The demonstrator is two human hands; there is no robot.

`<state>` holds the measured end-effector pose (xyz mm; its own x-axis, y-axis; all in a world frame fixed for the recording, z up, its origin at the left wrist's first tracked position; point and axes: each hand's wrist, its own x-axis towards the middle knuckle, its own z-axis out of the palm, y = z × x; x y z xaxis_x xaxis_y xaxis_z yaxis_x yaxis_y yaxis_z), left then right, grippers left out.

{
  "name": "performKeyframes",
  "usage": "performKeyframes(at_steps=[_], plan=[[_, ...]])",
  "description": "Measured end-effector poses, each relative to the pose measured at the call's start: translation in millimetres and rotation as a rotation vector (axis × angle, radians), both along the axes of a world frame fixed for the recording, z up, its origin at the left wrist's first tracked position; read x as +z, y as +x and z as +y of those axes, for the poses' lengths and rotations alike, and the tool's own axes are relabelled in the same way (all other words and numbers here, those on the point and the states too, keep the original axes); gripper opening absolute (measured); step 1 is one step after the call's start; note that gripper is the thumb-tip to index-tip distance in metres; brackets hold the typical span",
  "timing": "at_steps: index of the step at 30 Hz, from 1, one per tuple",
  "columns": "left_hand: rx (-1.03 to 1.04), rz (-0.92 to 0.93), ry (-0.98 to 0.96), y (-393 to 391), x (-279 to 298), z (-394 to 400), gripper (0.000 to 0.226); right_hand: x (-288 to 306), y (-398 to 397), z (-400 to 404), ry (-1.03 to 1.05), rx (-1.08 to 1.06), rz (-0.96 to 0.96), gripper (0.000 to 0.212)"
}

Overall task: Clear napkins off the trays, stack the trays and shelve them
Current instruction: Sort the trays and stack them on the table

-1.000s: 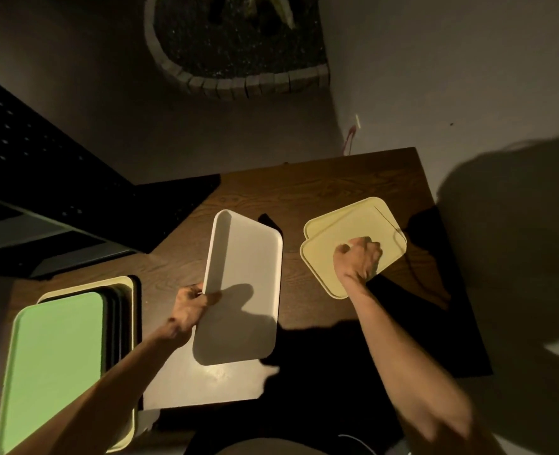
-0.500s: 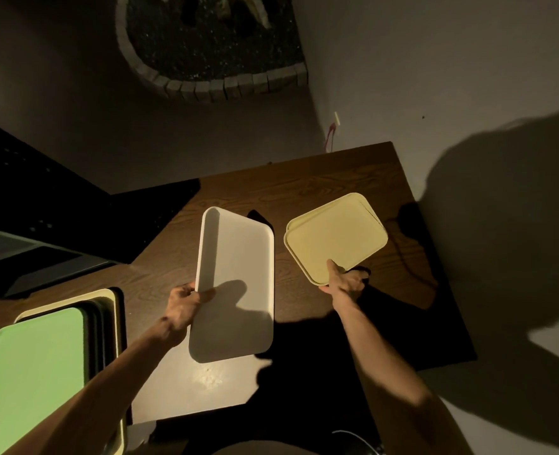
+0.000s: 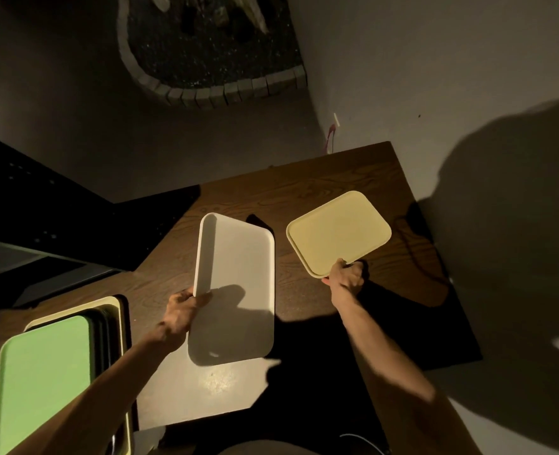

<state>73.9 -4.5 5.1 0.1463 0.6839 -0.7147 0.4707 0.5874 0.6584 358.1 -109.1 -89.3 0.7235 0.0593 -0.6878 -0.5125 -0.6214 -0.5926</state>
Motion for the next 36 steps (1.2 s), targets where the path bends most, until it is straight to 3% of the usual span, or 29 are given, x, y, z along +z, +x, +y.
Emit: performKeyframes(at_steps=[4, 8, 12, 20, 23, 27, 31, 33, 35, 36], plan=[[0.088, -0.051, -0.054, -3.4, -1.0, 2.9, 0.030, 12.4, -0.6, -13.3, 0.102, 0.069, 0.042, 0.031], [0.175, -0.087, -0.124, -1.9, 7.5, 4.3, 0.041, 37.9, -21.6, -28.5, 0.181, 0.343, 0.030, 0.029], [0.119, -0.067, -0.101, -0.4, 24.2, 2.2, 0.051, 61.6, -47.7, -25.8, 0.217, 0.648, -0.026, 0.022], [0.216, -0.389, -0.268, -47.8, 27.4, 9.1, 0.081, 84.2, -113.6, 0.8, 0.191, 1.047, -0.127, 0.021], [0.289, -0.495, -0.354, -74.4, 29.7, 8.4, 0.069, 92.3, -134.4, 11.9, 0.114, 1.176, -0.194, 0.025], [0.292, -0.444, -0.301, -122.1, 33.1, 7.4, 0.058, 101.1, -164.3, 32.7, 0.017, 1.349, -0.226, 0.025], [0.401, -0.351, -0.262, -167.9, 30.3, 1.9, 0.031, 115.1, -203.1, 56.0, -0.124, 1.503, -0.586, 0.019], [0.436, -0.342, -0.242, -191.2, 28.0, -1.1, 0.027, 119.7, -221.9, 65.1, -0.066, 1.444, -0.650, 0.043], [0.443, -0.379, -0.262, -219.0, 24.5, -4.7, 0.032, 122.6, -238.9, 74.2, 0.025, 1.378, -0.422, 0.076], [0.444, -0.393, -0.276, -233.0, 23.7, -6.7, 0.033, 123.5, -247.9, 77.9, 0.074, 1.338, -0.246, 0.082]])
